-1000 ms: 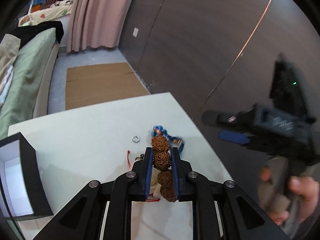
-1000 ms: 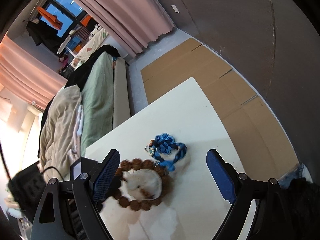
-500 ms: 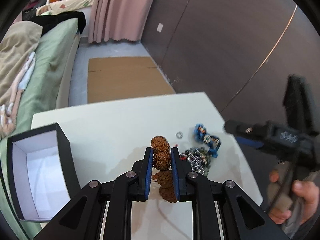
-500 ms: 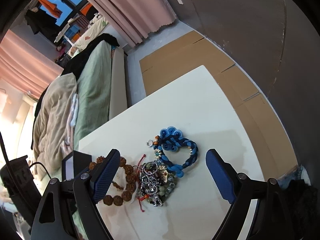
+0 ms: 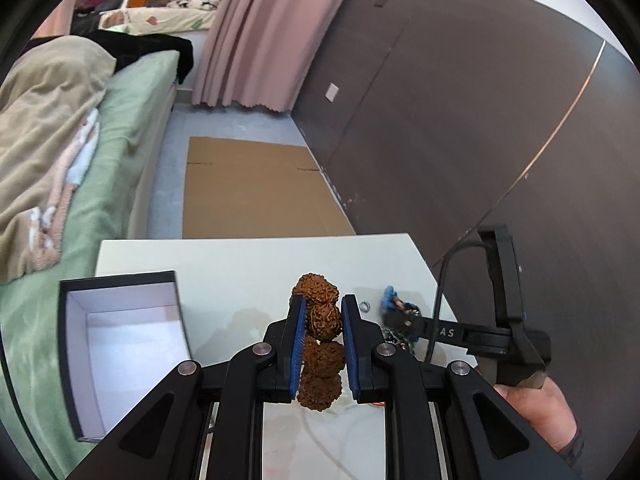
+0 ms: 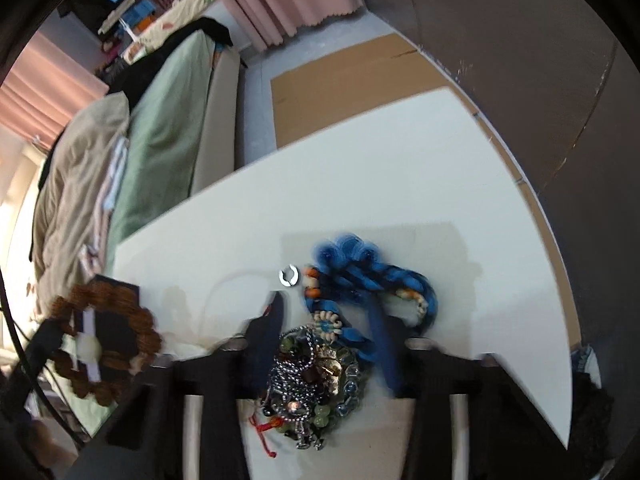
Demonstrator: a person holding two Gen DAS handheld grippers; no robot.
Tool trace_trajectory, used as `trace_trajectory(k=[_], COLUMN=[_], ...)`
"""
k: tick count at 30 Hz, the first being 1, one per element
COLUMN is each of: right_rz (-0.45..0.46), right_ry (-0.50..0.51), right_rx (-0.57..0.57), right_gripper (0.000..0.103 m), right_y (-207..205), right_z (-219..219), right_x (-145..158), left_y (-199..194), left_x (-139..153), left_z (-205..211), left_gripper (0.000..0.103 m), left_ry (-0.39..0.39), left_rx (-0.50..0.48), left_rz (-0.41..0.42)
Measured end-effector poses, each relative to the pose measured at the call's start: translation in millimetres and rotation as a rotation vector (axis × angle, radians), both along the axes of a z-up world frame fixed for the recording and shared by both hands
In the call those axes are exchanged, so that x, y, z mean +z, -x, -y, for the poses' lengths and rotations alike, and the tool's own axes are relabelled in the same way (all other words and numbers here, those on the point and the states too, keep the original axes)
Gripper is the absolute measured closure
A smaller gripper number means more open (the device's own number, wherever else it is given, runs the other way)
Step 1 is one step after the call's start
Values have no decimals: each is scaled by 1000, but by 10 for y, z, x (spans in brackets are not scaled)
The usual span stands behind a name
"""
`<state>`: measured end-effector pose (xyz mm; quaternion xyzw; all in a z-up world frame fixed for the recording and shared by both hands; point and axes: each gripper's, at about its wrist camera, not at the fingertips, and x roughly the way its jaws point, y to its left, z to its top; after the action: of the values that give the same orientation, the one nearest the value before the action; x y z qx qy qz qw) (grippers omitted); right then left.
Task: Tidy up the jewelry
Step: 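Lift the brown bead bracelet with the left gripper while the right gripper grasps the blue knotted bracelet, then lower the brown bracelet into the black box with the left gripper while the right carries the blue bracelet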
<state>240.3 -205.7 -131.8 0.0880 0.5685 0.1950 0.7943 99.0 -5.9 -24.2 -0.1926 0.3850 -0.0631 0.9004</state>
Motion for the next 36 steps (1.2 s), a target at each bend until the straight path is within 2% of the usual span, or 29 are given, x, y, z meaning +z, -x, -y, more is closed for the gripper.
trace_trajectory(k=[5,13,21,24,26,27,28,29,30,31,36], right_rz=[72,106,126,131,131,131,130,131,131,133,150], right_ry=[-103,-272,-301,-316,-336,-351,-370,-386,-401,-421,-491], right_rx=[-35,-8,27,33,40,48,60,75,90,112,205], right_gripper=[91,91,91,91,91,91,91,91,91,91,91], right_y=[125,380,531,554,573,592,607,625,642,665,813], right_z=[171,178,-87,-164,-213,-236,-286,-343,-401,-479,-828], right_x=[239,463,534,552,562,571,584,597,607,627,730], left_y=[103,357,534,554,554,554,569,588,629,662,709], left_x=[76,180,202,185,183,185,189,201,226,249,285], left_z=[-146,-410,-685,-789,-849,-884,-922,-951,-991,-1018,-1100], left_gripper=[85,85,85,84,79,71,57,49,34,23,20], left_ry=[4,12,12,35,45,49,53,57,58,52,28], left_rx=[34,108,188,216,236,249,262,279,304,324,357], left_rz=[26,71,81,79,64,53,50,57,80,98,118])
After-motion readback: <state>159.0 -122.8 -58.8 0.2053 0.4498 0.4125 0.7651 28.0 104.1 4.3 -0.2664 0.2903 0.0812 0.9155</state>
